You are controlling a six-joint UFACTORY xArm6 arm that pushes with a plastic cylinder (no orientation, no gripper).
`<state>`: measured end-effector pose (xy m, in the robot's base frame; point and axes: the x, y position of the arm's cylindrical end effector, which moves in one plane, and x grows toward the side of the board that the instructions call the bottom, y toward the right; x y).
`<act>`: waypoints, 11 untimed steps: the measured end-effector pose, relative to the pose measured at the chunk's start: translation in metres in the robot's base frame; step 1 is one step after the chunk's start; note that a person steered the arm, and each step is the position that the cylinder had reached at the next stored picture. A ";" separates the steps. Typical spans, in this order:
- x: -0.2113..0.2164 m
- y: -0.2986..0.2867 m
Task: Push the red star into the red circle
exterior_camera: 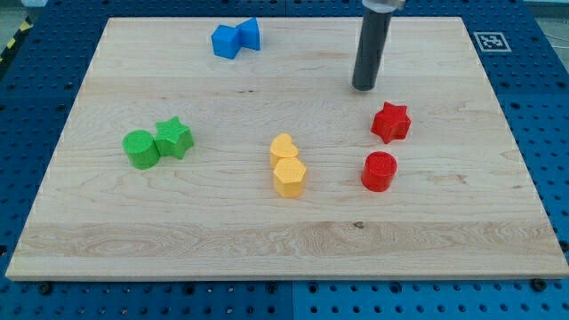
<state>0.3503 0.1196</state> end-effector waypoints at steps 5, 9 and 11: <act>0.079 0.014; 0.109 -0.001; 0.114 -0.006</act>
